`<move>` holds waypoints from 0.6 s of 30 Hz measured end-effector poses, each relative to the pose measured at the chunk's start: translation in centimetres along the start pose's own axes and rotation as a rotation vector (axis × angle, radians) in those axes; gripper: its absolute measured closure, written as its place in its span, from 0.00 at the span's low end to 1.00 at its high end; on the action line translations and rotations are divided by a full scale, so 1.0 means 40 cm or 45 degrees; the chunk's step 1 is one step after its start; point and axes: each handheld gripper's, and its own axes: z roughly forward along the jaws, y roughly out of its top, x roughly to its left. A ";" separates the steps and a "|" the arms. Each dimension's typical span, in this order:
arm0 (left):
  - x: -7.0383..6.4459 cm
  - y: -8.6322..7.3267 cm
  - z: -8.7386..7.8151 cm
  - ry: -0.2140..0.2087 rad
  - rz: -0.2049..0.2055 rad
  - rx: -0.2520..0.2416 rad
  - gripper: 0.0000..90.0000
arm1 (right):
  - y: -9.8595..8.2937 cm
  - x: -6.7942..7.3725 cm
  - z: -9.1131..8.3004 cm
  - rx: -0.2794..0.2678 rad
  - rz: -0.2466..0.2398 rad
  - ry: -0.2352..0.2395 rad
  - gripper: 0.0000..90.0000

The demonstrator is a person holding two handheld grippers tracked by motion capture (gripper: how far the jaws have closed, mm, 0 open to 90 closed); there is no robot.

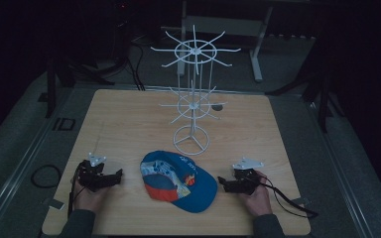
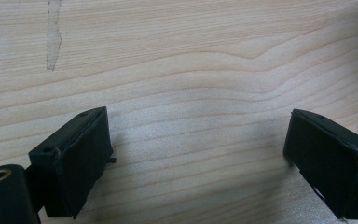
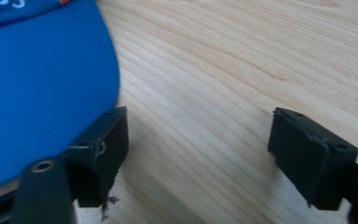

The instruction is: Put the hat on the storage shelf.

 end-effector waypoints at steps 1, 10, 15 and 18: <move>0.000 0.000 0.000 0.000 0.000 0.000 0.09 | 0.000 0.000 0.000 0.000 0.000 0.000 0.23; -0.007 0.005 0.002 0.013 -0.016 0.015 0.08 | 0.000 0.002 0.001 0.006 -0.006 0.003 0.20; -0.007 0.004 0.001 0.008 -0.012 0.015 0.08 | -0.001 0.002 -0.004 0.002 -0.018 0.017 0.27; -0.008 0.004 0.000 0.000 0.000 0.021 0.08 | -0.004 0.001 -0.009 -0.002 -0.015 0.020 0.32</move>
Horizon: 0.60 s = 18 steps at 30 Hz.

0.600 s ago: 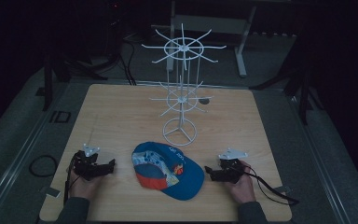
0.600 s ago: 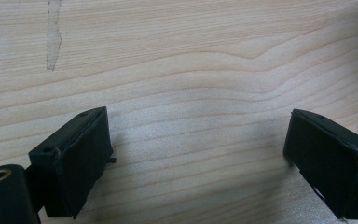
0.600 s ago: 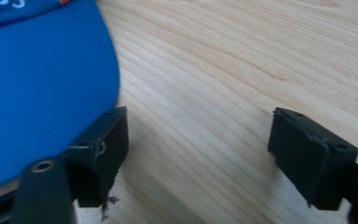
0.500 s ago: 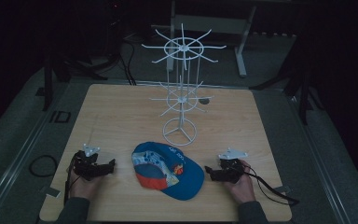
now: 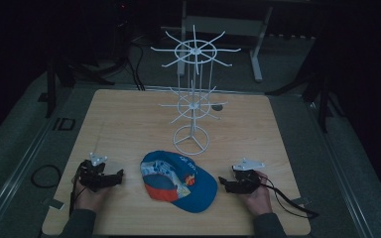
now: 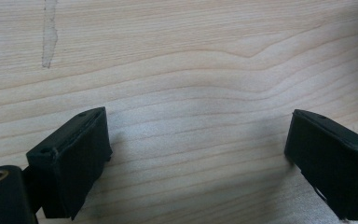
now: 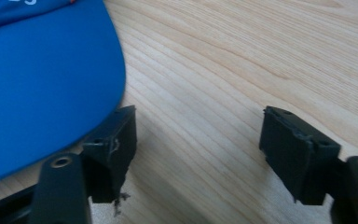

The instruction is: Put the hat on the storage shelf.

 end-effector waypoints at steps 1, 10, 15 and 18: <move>0.000 0.000 0.000 0.000 0.000 0.000 0.08 | 0.000 0.000 0.000 0.000 0.000 0.000 0.32; -0.002 0.000 0.000 -0.002 0.002 -0.002 0.08 | 0.003 -0.001 -0.018 0.049 0.007 0.001 0.47; -0.002 0.000 0.000 -0.003 0.004 -0.001 0.08 | 0.006 0.009 -0.034 0.097 -0.054 -0.039 0.49; -0.002 0.000 0.000 -0.003 0.003 -0.001 0.08 | 0.019 0.020 -0.054 0.105 -0.092 -0.041 0.49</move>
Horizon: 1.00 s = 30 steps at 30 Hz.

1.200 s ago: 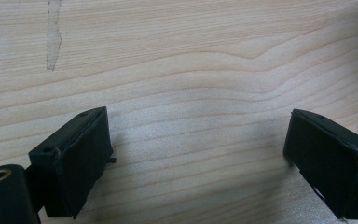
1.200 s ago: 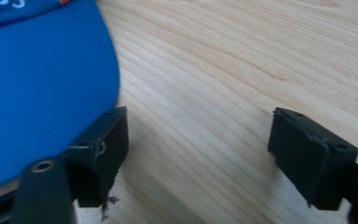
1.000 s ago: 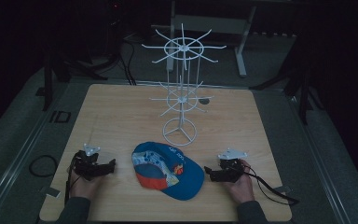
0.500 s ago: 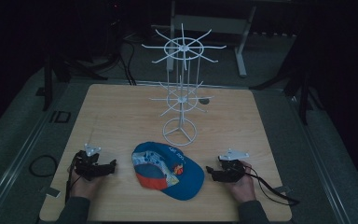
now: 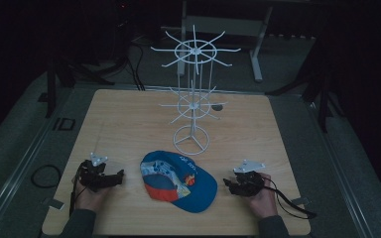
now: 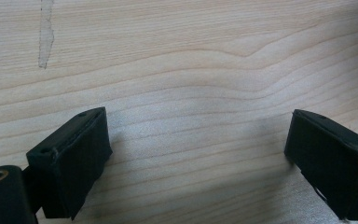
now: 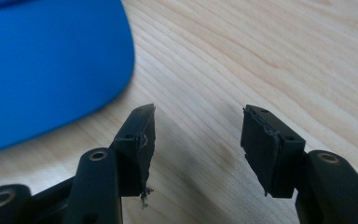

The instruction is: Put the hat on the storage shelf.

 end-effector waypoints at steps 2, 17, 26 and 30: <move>0.000 0.000 0.000 0.000 -0.001 -0.001 0.08 | 0.010 0.004 -0.010 -0.007 -0.008 0.010 0.49; 0.000 0.000 0.000 -0.001 0.000 -0.002 0.08 | 0.079 0.017 -0.036 -0.055 -0.048 0.085 0.49; 0.000 0.000 0.001 -0.002 0.001 -0.003 0.08 | 0.153 0.065 -0.023 -0.076 -0.130 0.150 0.45; -0.001 0.001 0.002 -0.004 0.003 -0.002 0.07 | 0.186 0.089 -0.014 -0.087 -0.158 0.169 0.40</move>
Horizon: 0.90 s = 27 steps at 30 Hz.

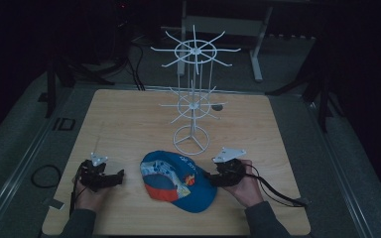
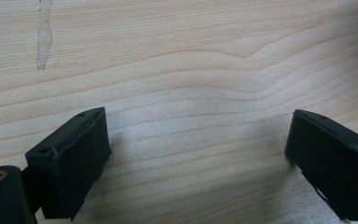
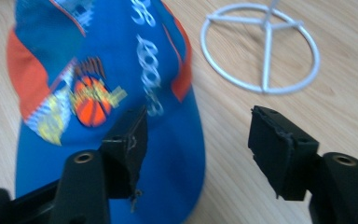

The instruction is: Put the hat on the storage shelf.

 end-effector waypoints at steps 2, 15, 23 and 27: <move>0.000 0.000 0.000 0.000 0.001 0.000 0.07 | 0.016 0.007 0.006 -0.019 -0.007 0.017 0.39; -0.001 0.000 0.001 -0.003 -0.002 -0.003 0.07 | 0.102 0.043 0.069 -0.076 0.001 0.106 0.20; 0.000 0.000 0.001 -0.002 0.002 -0.002 0.07 | 0.126 0.039 0.128 -0.073 0.038 0.173 0.18; 0.000 0.000 0.001 -0.003 0.002 -0.002 0.07 | 0.129 0.041 0.145 -0.078 0.049 0.211 0.17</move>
